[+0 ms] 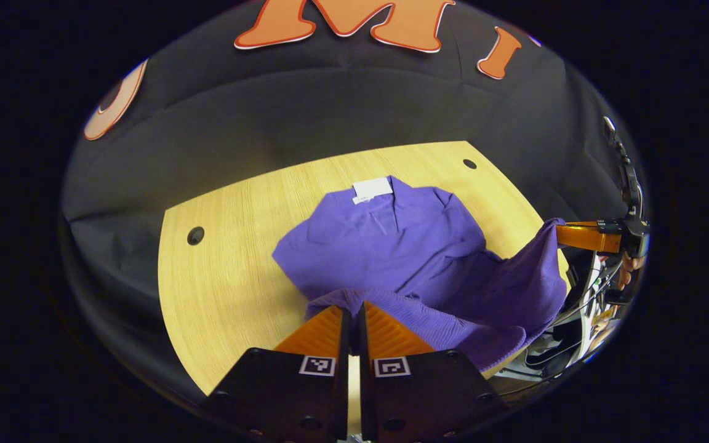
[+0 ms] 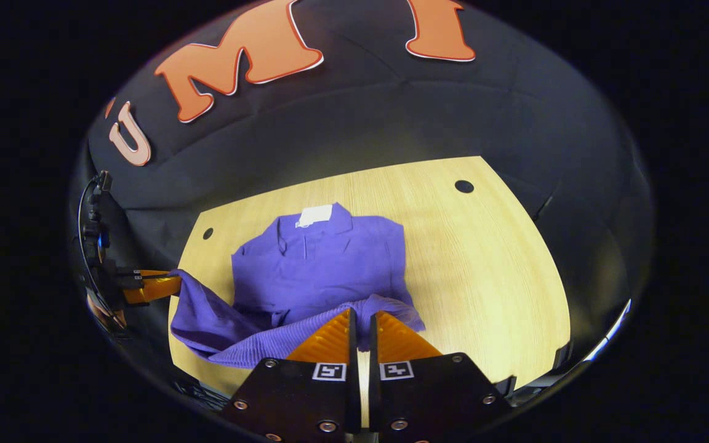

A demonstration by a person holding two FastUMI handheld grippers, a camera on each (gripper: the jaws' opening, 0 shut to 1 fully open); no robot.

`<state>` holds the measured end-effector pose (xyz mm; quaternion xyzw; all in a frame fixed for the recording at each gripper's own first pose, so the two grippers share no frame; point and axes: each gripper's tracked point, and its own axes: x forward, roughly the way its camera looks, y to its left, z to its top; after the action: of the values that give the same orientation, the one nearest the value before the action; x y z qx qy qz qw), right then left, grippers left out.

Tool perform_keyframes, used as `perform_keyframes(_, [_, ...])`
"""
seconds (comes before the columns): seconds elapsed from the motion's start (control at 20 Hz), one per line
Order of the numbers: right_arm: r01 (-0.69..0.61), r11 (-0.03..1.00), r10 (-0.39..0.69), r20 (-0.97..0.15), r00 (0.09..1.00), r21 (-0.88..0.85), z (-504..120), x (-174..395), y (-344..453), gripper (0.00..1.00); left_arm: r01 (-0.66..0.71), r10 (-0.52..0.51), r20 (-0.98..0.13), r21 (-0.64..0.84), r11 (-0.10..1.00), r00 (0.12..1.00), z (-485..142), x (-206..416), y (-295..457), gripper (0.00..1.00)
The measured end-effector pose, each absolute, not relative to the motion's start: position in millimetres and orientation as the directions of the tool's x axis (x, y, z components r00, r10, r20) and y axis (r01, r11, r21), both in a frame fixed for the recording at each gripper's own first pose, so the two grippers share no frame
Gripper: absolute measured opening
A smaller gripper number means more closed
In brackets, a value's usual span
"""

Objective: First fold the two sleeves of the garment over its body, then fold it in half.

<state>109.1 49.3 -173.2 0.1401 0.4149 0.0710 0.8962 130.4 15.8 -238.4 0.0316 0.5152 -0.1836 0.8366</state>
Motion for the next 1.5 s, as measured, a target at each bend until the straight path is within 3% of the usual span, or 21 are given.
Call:
perform_keyframes(0.45, [-0.063,0.933,0.321,-0.741,0.590,0.354,-218,209,36,0.05,0.133,-0.052,-0.879,0.013,0.991,0.474,-271,214,34,0.09])
perform_keyframes(0.7, [-0.037,0.912,0.362,-0.758,0.542,0.409,-252,247,36,0.05,0.049,0.009,-0.866,0.038,0.998,0.499,-303,245,27,0.09])
perform_keyframes(0.9, [-0.024,0.892,0.389,-0.736,0.554,0.452,-258,278,42,0.05,-0.005,0.056,-0.824,0.065,0.998,0.564,-309,269,28,0.12])
perform_keyframes(0.95, [-0.011,0.883,0.392,-0.724,0.568,0.469,-257,287,42,0.06,-0.016,0.084,-0.804,0.093,0.996,0.589,-308,277,34,0.14])
perform_keyframes(1.0, [0.009,0.871,0.395,-0.713,0.579,0.490,-254,295,43,0.17,-0.019,0.100,-0.783,0.112,0.993,0.614,-305,286,36,0.16])
perform_keyframes(1.05, [0.032,0.858,0.398,-0.702,0.590,0.513,-250,301,43,0.17,-0.018,0.116,-0.758,0.136,0.991,0.642,-300,293,39,0.17])
perform_keyframes(1.1, [0.039,0.845,0.405,-0.686,0.605,0.534,-247,309,45,0.12,-0.013,0.127,-0.733,0.159,0.987,0.669,-295,301,40,0.28])
perform_keyframes(1.15, [0.043,0.841,0.403,-0.678,0.615,0.539,-244,312,46,0.14,-0.010,0.142,-0.717,0.184,0.983,0.682,-289,302,41,0.33])
perform_keyframes(1.25, [0.021,0.858,0.384,-0.667,0.638,0.513,-243,315,46,0.18,0.010,0.105,-0.704,0.157,0.988,0.703,-276,302,32,0.54])
perform_keyframes(1.3, [0.006,0.871,0.368,-0.661,0.654,0.492,-242,316,43,0.27,0.012,0.093,-0.690,0.145,0.989,0.718,-269,302,28,0.65])
perform_keyframes(1.35, [-0.002,0.881,0.352,-0.651,0.672,0.474,-238,316,42,0.33,0.017,0.083,-0.676,0.140,0.990,0.732,-260,302,27,0.70])
perform_keyframes(1.4, [-0.005,0.885,0.340,-0.637,0.692,0.466,-232,317,40,0.39,0.020,0.077,-0.661,0.138,0.990,0.747,-251,302,25,0.84])
perform_keyframes(1.45, [-0.005,0.886,0.331,-0.627,0.705,0.463,-225,316,39,0.65,0.023,0.070,-0.648,0.134,0.991,0.759,-245,300,24,0.95])
perform_keyframes(1.5, [-0.004,0.887,0.327,-0.620,0.713,0.462,-218,313,35,0.67,0.021,0.063,-0.629,0.126,0.992,0.775,-234,299,23,0.96])
